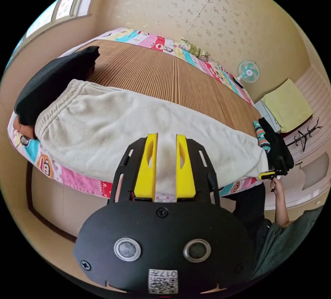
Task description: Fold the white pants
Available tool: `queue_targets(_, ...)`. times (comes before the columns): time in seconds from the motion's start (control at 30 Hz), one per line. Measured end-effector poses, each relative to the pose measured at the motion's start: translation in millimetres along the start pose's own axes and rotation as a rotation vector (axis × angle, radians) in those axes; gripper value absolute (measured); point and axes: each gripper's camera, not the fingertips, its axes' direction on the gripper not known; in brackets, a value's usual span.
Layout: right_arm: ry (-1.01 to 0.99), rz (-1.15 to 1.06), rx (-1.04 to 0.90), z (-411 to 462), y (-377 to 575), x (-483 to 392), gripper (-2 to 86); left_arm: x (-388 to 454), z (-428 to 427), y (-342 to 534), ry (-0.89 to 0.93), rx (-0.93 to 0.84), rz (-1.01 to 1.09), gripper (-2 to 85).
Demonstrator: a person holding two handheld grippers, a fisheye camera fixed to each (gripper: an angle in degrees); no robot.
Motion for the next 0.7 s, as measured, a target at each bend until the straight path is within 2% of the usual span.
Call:
queue_targets(0.07, -0.011, 0.003, 0.028, -8, 3, 1, 2.7, 1, 31, -3, -0.041, -0.119, 0.074, 10.9)
queue_targets(0.13, -0.017, 0.000, 0.014, -21, 3, -2, 2.8, -7, 32, -10, 0.010, -0.148, 0.080, 8.0)
queue_targets(0.17, -0.015, -0.012, 0.016, -26, 3, -5, 2.8, -15, 22, -19, 0.077, -0.154, 0.092, 3.4)
queue_targets(0.27, -0.009, -0.090, 0.132, -68, 17, -23, 2.8, -42, -19, -37, 0.223, -0.024, 0.077, -0.1)
queue_targets(0.33, -0.004, -0.076, 0.192, -87, 25, -25, 2.8, -51, -36, -44, 0.218, 0.069, 0.072, -0.4)
queue_targets(0.43, 0.068, -0.085, 0.046, -59, 10, -21, 2.8, -61, -33, -49, 0.193, 0.202, 0.010, 0.1)
queue_targets(0.47, 0.096, -0.069, 0.003, -48, 5, -17, 2.9, -68, -11, -54, 0.240, 0.165, -0.037, 0.9)
queue_targets(0.5, 0.102, -0.044, -0.084, -27, -4, -7, 3.0, -75, 21, -62, 0.258, 0.027, -0.083, 2.0)
queue_targets(0.57, 0.013, 0.005, -0.142, -17, -8, 5, 3.2, -83, 53, -60, 0.249, -0.093, -0.133, 4.0)
queue_targets(0.7, -0.061, -0.011, 0.065, -66, 29, -4, 4.0, -76, 4, -7, 0.272, 0.181, -0.140, 7.3)
